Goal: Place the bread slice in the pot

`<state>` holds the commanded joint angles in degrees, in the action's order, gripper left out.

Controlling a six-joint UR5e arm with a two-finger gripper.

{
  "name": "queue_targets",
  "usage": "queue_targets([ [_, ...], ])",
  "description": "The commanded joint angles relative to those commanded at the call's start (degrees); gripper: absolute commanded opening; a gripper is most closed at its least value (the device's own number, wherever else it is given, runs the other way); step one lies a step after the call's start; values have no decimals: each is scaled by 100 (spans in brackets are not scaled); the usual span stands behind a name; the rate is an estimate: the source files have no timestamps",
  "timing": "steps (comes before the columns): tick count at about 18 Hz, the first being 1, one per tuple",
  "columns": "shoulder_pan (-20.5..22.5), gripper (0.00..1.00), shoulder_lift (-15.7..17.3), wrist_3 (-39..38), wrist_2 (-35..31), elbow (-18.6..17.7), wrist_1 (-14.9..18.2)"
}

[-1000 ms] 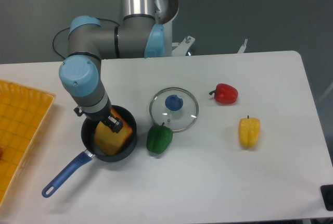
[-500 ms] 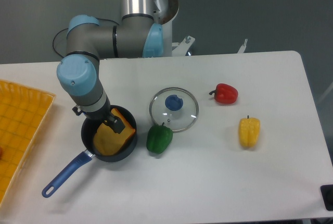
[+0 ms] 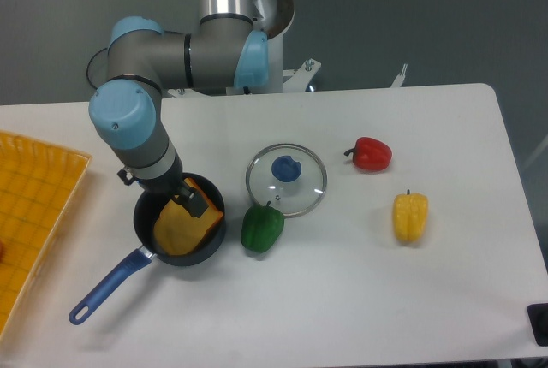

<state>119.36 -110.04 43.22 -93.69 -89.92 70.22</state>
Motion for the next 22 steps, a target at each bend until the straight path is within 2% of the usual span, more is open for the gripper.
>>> queue_targets([
  [6, 246, 100, 114, 1389, -88, 88, 70],
  [8, 246, 100, 114, 1654, -429, 62, 88],
  [11, 342, 100, 140, 1743, -589, 132, 79],
  [19, 869, 100, 308, 1909, -361, 132, 79],
  [22, 1019, 100, 377, 2216, -352, 89, 97],
])
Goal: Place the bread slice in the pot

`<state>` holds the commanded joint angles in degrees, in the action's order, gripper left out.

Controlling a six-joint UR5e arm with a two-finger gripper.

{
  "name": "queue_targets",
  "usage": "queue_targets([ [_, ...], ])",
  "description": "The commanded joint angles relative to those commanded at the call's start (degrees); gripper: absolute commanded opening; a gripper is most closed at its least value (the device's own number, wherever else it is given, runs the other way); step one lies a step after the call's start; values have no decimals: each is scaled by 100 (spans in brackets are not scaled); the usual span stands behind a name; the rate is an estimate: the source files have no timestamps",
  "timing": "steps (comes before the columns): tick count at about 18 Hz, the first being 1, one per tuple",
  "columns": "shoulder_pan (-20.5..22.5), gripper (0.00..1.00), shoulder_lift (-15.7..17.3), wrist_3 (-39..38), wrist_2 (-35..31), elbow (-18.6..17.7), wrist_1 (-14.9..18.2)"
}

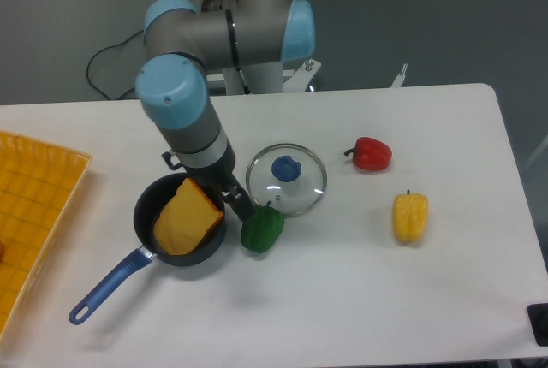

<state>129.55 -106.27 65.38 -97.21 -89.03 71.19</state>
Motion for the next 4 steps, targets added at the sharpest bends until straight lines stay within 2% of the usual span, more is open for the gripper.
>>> queue_targets([
  [4, 71, 100, 9, 107, 53, 0, 44],
])
